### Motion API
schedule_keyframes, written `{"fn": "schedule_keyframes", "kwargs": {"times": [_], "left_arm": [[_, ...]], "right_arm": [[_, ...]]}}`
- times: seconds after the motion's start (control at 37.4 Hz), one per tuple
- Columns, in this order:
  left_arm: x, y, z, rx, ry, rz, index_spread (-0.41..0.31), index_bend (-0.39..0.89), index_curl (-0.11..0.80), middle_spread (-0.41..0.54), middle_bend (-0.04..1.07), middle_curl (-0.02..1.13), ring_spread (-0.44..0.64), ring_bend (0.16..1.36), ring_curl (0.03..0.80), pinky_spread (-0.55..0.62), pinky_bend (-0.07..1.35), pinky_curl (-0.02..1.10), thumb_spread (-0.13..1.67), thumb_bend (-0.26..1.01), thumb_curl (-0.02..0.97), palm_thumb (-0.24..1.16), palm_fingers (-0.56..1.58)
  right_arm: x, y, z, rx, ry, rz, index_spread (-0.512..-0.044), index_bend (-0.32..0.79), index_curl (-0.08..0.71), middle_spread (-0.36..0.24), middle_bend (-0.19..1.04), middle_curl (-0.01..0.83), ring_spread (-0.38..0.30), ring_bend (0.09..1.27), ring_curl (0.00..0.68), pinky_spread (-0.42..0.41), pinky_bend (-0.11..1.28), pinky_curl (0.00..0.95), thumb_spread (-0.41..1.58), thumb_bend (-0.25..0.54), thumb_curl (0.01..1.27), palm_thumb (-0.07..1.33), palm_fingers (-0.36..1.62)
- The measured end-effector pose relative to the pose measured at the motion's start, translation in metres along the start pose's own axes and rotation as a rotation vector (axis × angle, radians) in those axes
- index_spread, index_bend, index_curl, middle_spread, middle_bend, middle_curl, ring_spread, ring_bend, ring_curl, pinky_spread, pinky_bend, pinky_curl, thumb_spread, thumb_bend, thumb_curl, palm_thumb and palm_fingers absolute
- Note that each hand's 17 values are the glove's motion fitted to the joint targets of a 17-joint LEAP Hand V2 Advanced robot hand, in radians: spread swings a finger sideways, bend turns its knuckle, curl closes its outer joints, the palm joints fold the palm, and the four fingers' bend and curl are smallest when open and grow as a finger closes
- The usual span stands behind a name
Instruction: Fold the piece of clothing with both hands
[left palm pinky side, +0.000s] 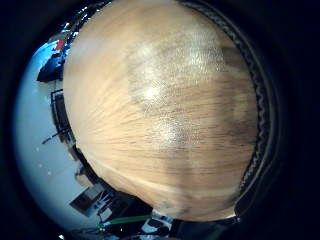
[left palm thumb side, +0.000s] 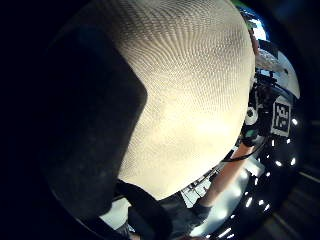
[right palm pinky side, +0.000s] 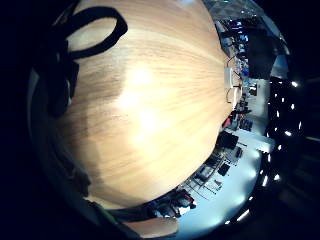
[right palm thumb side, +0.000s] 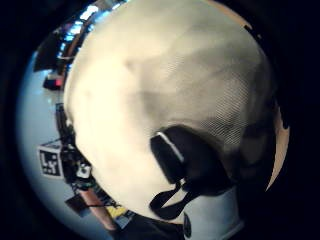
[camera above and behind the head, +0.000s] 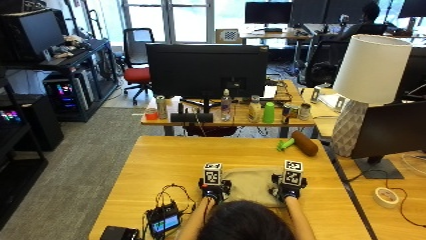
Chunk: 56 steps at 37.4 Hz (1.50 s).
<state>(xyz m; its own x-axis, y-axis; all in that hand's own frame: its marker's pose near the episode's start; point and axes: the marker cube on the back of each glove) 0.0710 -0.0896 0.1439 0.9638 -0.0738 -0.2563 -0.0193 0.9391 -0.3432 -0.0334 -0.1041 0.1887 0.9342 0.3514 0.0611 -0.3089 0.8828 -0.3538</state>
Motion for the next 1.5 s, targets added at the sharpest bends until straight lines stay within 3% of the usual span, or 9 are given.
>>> {"fn": "schedule_keyframes", "kwargs": {"times": [0.19, 0.48, 0.53, 0.75, 0.94, 1.2, 1.28, 1.39, 1.5], "left_arm": [[0.000, -0.002, 0.001, 0.016, 0.031, 0.007, -0.029, 0.14, 0.283, 0.209, 0.16, 0.24, 0.40, 0.40, 0.293, 0.41, 0.37, 0.34, 1.38, -0.01, 0.152, 0.01, -0.13], [-0.001, 0.001, 0.002, -0.022, 0.052, -0.010, -0.037, 0.14, 0.275, 0.210, 0.15, 0.23, 0.43, 0.37, 0.277, 0.42, 0.35, 0.33, 1.38, -0.01, 0.152, 0.00, -0.12], [-0.001, 0.002, 0.001, -0.024, 0.058, -0.014, -0.038, 0.13, 0.272, 0.208, 0.15, 0.23, 0.43, 0.36, 0.274, 0.42, 0.35, 0.33, 1.38, 0.00, 0.156, 0.01, -0.12], [0.005, 0.000, -0.008, 0.120, 0.105, 0.059, -0.039, 0.12, 0.259, 0.208, 0.15, 0.22, 0.42, 0.39, 0.279, 0.43, 0.35, 0.33, 1.35, -0.01, 0.167, 0.04, -0.11], [0.002, -0.006, -0.016, 0.293, 0.200, 0.049, -0.032, 0.11, 0.240, 0.216, 0.16, 0.22, 0.42, 0.43, 0.289, 0.43, 0.33, 0.33, 1.28, -0.02, 0.173, 0.03, -0.10], [-0.037, 0.005, -0.081, 0.532, 0.124, -0.142, -0.013, 0.10, 0.213, 0.190, 0.22, 0.26, 0.41, 0.50, 0.303, 0.44, 0.32, 0.33, 1.14, -0.06, 0.150, -0.08, -0.04], [-0.051, 0.012, -0.100, 0.539, 0.063, -0.234, -0.005, 0.10, 0.207, 0.180, 0.23, 0.27, 0.40, 0.51, 0.307, 0.43, 0.32, 0.32, 1.19, -0.03, 0.145, -0.03, -0.03], [-0.066, 0.027, -0.111, 0.450, -0.016, -0.343, 0.004, 0.08, 0.197, 0.173, 0.25, 0.28, 0.39, 0.54, 0.310, 0.43, 0.34, 0.33, 1.29, 0.03, 0.154, 0.06, -0.02], [-0.080, 0.043, -0.113, 0.366, -0.060, -0.408, 0.015, 0.07, 0.181, 0.177, 0.24, 0.29, 0.39, 0.56, 0.313, 0.43, 0.36, 0.34, 1.37, 0.07, 0.164, 0.13, -0.05]], "right_arm": [[-0.002, 0.007, 0.002, 0.014, -0.076, -0.024, -0.197, 0.15, 0.110, -0.085, 0.43, 0.466, -0.157, 0.81, 0.475, -0.188, 0.83, 0.437, 1.09, 0.045, 0.23, 0.47, 0.87], [-0.026, 0.005, -0.001, 0.197, -0.056, -0.214, -0.215, 0.14, 0.198, -0.118, 0.51, 0.522, -0.180, 0.79, 0.499, -0.203, 0.75, 0.450, 1.10, 0.128, 0.28, 0.75, 1.13], [-0.024, 0.002, -0.003, 0.203, -0.009, -0.210, -0.219, 0.20, 0.233, -0.125, 0.54, 0.540, -0.183, 0.80, 0.508, -0.209, 0.72, 0.448, 1.11, 0.156, 0.30, 0.82, 1.26], [-0.014, -0.005, -0.019, 0.082, 0.035, -0.209, -0.239, 0.23, 0.311, -0.144, 0.56, 0.562, -0.202, 0.83, 0.524, -0.228, 0.72, 0.464, 1.12, 0.133, 0.29, 0.86, 1.33], [-0.007, 0.015, -0.068, -0.087, 0.019, -0.112, -0.244, 0.17, 0.338, -0.153, 0.61, 0.575, -0.210, 0.93, 0.549, -0.236, 0.78, 0.494, 1.13, 0.116, 0.29, 0.90, 1.40], [-0.094, -0.031, -0.129, 0.108, 0.119, -0.058, -0.218, 0.17, 0.367, -0.145, 0.69, 0.589, -0.204, 0.98, 0.558, -0.242, 0.81, 0.520, 1.01, 0.097, 0.35, 1.01, 1.38], [-0.138, -0.010, -0.136, 0.112, 0.106, -0.098, -0.210, 0.17, 0.375, -0.144, 0.71, 0.590, -0.206, 0.99, 0.557, -0.239, 0.81, 0.526, 0.98, 0.080, 0.37, 1.02, 1.37], [-0.188, 0.053, -0.132, -0.041, 0.061, -0.201, -0.203, 0.17, 0.387, -0.141, 0.71, 0.586, -0.206, 1.00, 0.553, -0.238, 0.82, 0.532, 0.93, 0.046, 0.39, 1.02, 1.36], [-0.227, 0.078, -0.101, -0.239, -0.028, -0.282, -0.200, 0.16, 0.394, -0.140, 0.72, 0.584, -0.206, 1.00, 0.551, -0.246, 0.82, 0.531, 0.89, 0.021, 0.41, 1.02, 1.35]]}}
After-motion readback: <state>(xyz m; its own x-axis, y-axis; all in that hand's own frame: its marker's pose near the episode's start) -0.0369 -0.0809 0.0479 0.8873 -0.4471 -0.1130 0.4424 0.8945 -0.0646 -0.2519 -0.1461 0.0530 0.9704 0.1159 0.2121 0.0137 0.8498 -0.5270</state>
